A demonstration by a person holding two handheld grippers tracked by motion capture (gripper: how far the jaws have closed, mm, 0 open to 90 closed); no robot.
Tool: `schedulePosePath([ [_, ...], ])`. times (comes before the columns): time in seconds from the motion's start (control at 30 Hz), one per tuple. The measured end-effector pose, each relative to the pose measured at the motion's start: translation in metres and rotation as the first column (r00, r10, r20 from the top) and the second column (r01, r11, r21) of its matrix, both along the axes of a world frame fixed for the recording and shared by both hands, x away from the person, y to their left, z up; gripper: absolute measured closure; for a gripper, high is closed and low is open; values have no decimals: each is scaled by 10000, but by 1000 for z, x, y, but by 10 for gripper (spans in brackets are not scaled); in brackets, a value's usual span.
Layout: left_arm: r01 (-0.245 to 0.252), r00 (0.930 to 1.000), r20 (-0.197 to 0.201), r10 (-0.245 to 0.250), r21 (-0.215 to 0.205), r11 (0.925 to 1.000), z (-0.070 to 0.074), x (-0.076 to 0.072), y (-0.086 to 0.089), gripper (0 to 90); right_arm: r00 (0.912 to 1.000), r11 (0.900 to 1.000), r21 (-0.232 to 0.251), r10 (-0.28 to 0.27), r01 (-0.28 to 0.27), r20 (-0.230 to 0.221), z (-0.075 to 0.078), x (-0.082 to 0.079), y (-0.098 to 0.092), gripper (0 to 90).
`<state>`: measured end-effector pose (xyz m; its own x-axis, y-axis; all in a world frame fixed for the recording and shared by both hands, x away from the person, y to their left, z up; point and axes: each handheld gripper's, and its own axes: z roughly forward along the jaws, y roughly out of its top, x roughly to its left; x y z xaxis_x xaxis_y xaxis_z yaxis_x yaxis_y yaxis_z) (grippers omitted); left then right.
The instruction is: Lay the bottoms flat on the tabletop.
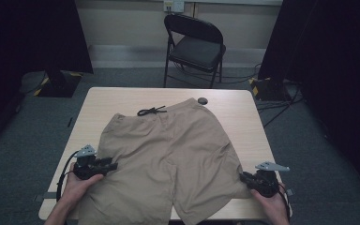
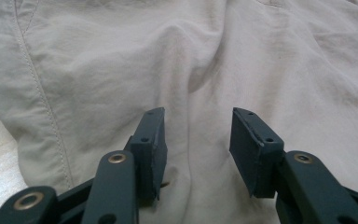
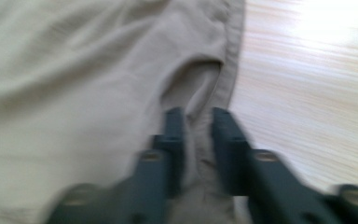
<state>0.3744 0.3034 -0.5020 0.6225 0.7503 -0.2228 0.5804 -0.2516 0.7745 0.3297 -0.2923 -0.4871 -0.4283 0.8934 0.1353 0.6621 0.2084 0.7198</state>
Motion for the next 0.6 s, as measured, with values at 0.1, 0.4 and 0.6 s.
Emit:
schedulePosePath([
  [0.1, 30, 10000, -6, -30, 50, 10000, 0, 0, 0, 554, 9988, 9966, 755, 300, -328, 384, 11, -4, 4, 889],
  [0.4, -4, 10000, 16, 4, 44, 10000, 0, -1, -1, 554, 9968, 9951, 774, 576, -618, 552, 23, -41, -3, 893],
  [0.6, -38, 10000, 68, 37, 127, 9999, 0, -1, 0, 552, 9938, 9930, 400, 1108, -1111, 84, 12, -63, 3, 782],
])
